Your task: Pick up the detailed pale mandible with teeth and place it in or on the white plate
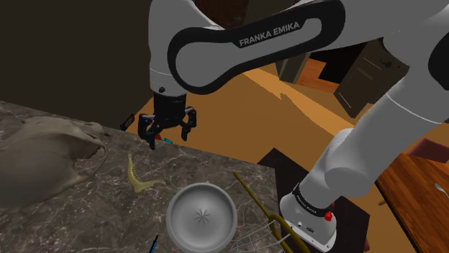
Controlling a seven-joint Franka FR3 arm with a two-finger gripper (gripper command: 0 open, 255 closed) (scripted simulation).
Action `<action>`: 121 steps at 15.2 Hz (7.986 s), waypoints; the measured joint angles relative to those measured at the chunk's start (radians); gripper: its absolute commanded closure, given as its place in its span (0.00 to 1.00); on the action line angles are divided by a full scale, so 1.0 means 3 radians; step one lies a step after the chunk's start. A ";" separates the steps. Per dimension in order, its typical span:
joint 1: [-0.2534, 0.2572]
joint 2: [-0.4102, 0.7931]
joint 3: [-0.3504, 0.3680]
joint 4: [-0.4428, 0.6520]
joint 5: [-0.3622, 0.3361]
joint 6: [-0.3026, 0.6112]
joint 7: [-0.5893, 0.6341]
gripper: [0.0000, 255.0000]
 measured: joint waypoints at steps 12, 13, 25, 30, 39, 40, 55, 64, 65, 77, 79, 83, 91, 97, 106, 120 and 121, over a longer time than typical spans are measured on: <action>0.0369 0.1239 0.0134 0.0956 -0.0720 0.0304 0.0859 0.00; 0.0377 0.1261 0.0131 0.0941 -0.0734 0.0340 0.0869 0.00; 0.0416 0.1351 0.0118 0.0872 -0.0797 0.0507 0.0911 1.00; 0.0411 0.1363 0.0108 0.0871 -0.0803 0.0517 0.0914 1.00; 0.0472 0.1340 0.0173 0.1059 -0.0711 -0.0034 0.1001 0.00; 0.0484 0.1348 0.0180 0.1090 -0.0705 -0.0109 0.1016 0.00; 0.0522 0.1443 0.0169 0.0925 -0.0749 0.0114 0.1062 1.00; 0.0524 0.1426 0.0168 0.0941 -0.0754 0.0105 0.1075 1.00; 0.0518 0.1420 0.0170 0.0937 -0.0745 0.0090 0.1066 1.00; 0.0470 0.1212 0.0221 0.1179 -0.0621 -0.0369 0.1021 1.00; 0.0467 0.1177 0.0230 0.1221 -0.0602 -0.0440 0.1022 1.00; 0.0448 0.1074 0.0249 0.1215 -0.0547 -0.0524 0.1011 1.00; 0.0461 0.0161 0.0418 0.0254 0.0020 -0.0318 0.0962 1.00; 0.0659 -0.0563 0.0480 -0.0408 0.0520 -0.0263 0.0919 1.00; 0.0785 -0.0701 0.0584 -0.0829 0.0720 0.0053 0.0933 1.00; 0.0762 -0.0506 0.0667 -0.0957 0.0676 0.0366 0.0953 0.00; 0.0762 -0.0505 0.0667 -0.0957 0.0676 0.0366 0.0953 0.00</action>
